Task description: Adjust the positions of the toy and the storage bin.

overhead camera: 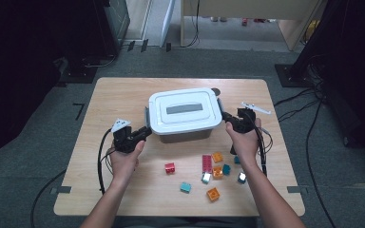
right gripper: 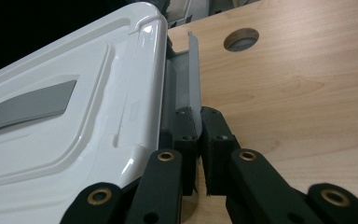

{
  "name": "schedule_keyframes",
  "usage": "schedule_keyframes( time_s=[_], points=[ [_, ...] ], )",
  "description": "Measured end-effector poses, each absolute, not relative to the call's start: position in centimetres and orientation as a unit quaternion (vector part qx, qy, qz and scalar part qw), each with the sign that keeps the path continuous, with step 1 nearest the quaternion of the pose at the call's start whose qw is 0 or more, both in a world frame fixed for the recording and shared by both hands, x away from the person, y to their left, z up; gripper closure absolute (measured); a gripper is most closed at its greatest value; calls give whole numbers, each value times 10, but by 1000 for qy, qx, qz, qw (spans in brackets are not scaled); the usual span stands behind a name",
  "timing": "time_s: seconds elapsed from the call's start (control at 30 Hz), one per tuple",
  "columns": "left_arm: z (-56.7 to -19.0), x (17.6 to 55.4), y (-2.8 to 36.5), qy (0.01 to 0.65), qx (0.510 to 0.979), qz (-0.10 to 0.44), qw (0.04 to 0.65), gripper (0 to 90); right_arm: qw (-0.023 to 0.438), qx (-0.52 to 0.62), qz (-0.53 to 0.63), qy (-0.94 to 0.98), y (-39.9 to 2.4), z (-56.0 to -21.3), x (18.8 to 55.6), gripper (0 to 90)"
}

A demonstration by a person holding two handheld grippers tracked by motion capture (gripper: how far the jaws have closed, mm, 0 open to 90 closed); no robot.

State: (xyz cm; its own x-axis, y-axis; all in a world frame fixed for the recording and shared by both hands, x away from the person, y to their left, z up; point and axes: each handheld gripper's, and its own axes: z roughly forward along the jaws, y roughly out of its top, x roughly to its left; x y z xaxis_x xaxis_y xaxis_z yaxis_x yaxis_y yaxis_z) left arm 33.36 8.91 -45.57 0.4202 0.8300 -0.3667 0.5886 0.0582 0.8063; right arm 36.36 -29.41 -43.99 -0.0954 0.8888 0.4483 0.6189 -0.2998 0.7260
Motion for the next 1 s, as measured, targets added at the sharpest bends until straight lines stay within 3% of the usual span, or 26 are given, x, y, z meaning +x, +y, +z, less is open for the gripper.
schedule_keyframes(
  time_s=[1.0],
  points=[
    [-453,318,100,520,684,94,503,766,103,660,480,568,-297,-443,314,846]
  ],
)
